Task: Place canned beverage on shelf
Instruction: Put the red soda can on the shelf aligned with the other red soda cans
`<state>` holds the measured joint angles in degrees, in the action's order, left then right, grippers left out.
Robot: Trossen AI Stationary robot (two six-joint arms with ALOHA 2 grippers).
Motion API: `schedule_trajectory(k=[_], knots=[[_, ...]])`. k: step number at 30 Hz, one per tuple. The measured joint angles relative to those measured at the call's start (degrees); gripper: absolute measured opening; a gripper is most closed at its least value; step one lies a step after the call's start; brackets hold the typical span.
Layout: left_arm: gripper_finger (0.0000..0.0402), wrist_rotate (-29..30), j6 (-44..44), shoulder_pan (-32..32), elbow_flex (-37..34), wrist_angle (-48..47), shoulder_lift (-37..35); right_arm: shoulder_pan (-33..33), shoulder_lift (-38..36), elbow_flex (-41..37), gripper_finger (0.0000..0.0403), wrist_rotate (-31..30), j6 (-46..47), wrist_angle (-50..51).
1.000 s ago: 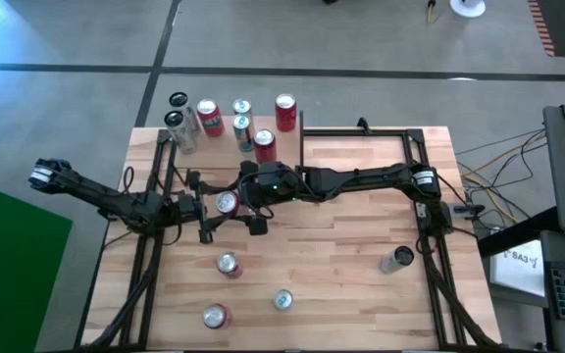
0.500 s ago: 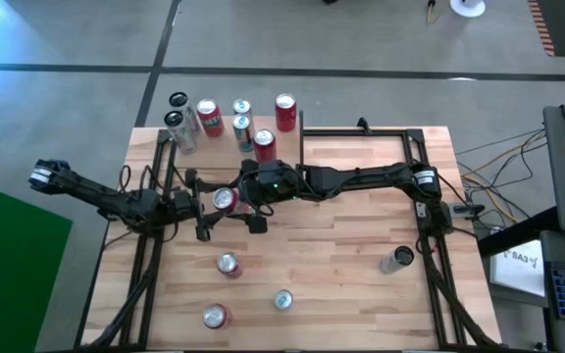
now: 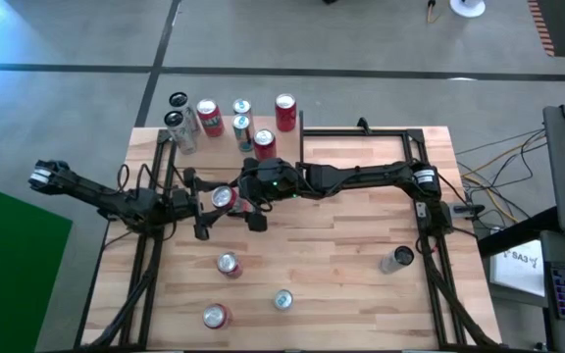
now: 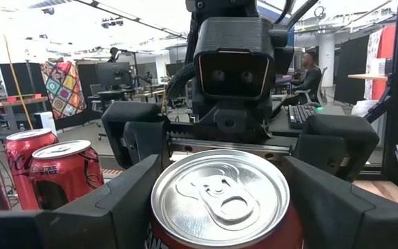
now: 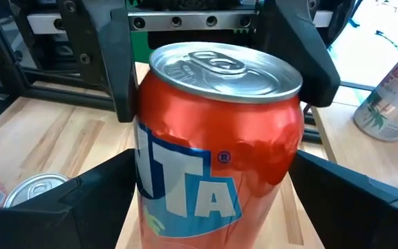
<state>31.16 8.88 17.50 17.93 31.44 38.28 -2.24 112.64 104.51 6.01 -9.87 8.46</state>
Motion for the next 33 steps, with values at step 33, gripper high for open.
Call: schedule_trajectory(k=[33], knots=[[0.0266, 15.2, 1.0, 0.1, 8.6, -12.7, -1.8, -3.4, -20.5, 0.0, 0.0359, -6.7, 5.4, 24.0]])
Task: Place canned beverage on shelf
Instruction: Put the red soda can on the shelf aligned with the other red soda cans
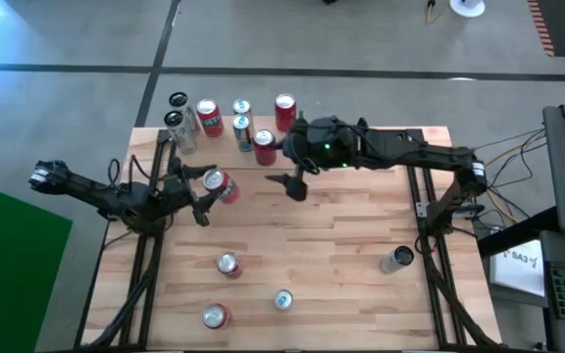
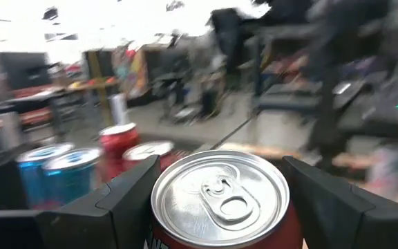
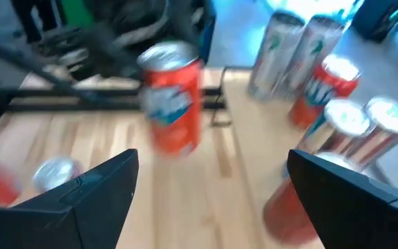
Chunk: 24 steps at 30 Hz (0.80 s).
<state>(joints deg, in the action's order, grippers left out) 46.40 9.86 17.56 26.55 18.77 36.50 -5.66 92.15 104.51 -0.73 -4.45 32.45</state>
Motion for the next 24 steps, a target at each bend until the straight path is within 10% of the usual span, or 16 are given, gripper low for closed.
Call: schedule_trajectory(k=[15, 24], knots=[[0.0266, 6.1, -2.7, -6.0, 13.2, -24.0, 3.7, 0.4, -4.4, -6.2, 0.0359, 0.1, 6.0, 8.9], [0.0266, -5.9, -2.9, -17.8, 10.8, -23.5, 3.5, 0.4, -8.6, -14.1, 0.0359, 0.0, 5.9, 1.1]])
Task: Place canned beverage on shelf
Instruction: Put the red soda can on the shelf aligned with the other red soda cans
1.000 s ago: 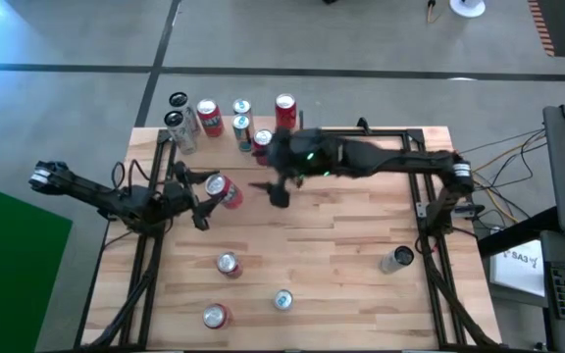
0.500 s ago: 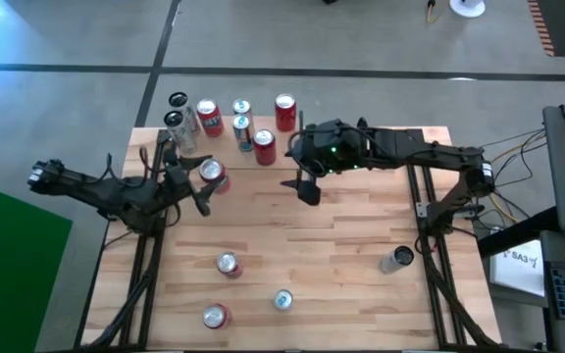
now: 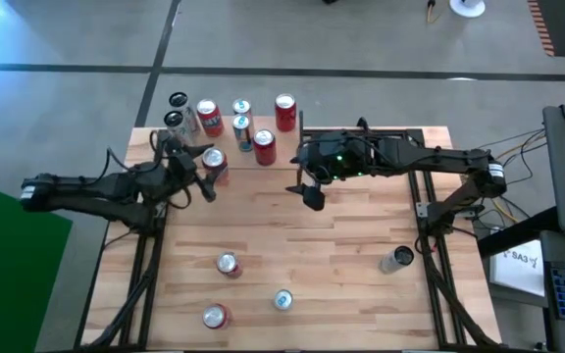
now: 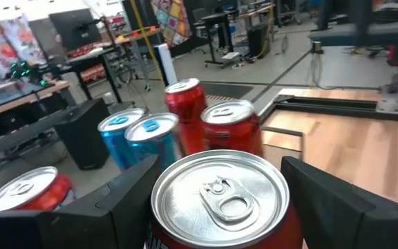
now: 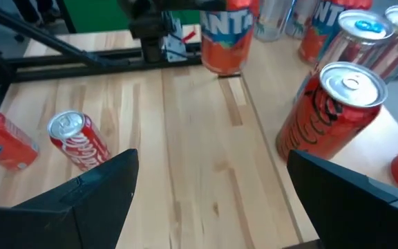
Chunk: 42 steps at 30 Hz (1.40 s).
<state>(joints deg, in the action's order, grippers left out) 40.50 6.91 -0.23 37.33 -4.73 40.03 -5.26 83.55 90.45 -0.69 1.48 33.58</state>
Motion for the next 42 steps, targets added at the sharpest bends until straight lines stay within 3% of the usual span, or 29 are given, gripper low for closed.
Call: schedule_trajectory(k=[6, 13, 42], knots=[[0.0266, -9.2, 0.2, -8.7, -0.3, 0.6, -0.1, 0.0, -2.8, -5.3, 0.0359, 0.0, 0.0, -5.0], [0.0266, -11.5, 0.1, -14.6, -0.9, 0.6, 0.7, 0.0, -4.9, -9.3, 0.0359, 0.0, -0.1, -8.8], [0.0272, -12.4, 0.7, -17.1, -7.4, 12.0, -0.8, 0.0, -4.9, -11.0, 0.0359, 0.1, -0.6, -11.1]])
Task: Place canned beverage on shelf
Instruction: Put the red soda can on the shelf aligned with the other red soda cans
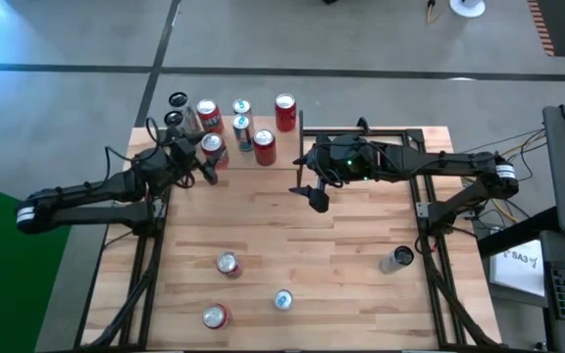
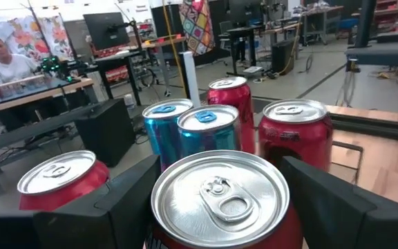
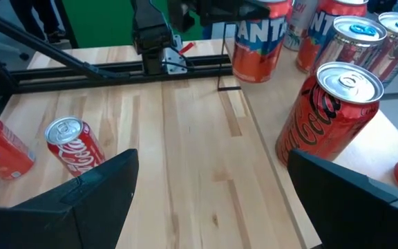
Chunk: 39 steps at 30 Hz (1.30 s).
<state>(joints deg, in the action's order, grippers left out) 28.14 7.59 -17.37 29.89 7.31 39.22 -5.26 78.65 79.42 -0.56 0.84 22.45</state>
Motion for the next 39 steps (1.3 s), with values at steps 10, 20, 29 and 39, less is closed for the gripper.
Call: schedule_trajectory(k=[10, 20, 29, 39], knots=[[0.0273, 1.9, -0.8, -1.2, -3.0, 3.8, 0.8, 0.0, 0.1, -0.3, 0.0359, 0.0, 0.3, -0.9], [0.0274, 2.6, -1.1, -1.6, -3.0, 4.3, 2.3, 0.0, 0.1, -0.4, 0.0359, 0.0, 0.2, -0.9], [0.0284, 2.8, -0.7, -1.6, -3.0, 6.5, 4.2, 0.0, 0.1, -0.4, 0.0359, 0.0, 0.0, -0.9], [0.0285, 3.0, -0.8, -1.6, -3.0, 7.2, 4.6, 0.0, 0.1, -0.4, 0.0359, 0.0, 0.0, -0.9]])
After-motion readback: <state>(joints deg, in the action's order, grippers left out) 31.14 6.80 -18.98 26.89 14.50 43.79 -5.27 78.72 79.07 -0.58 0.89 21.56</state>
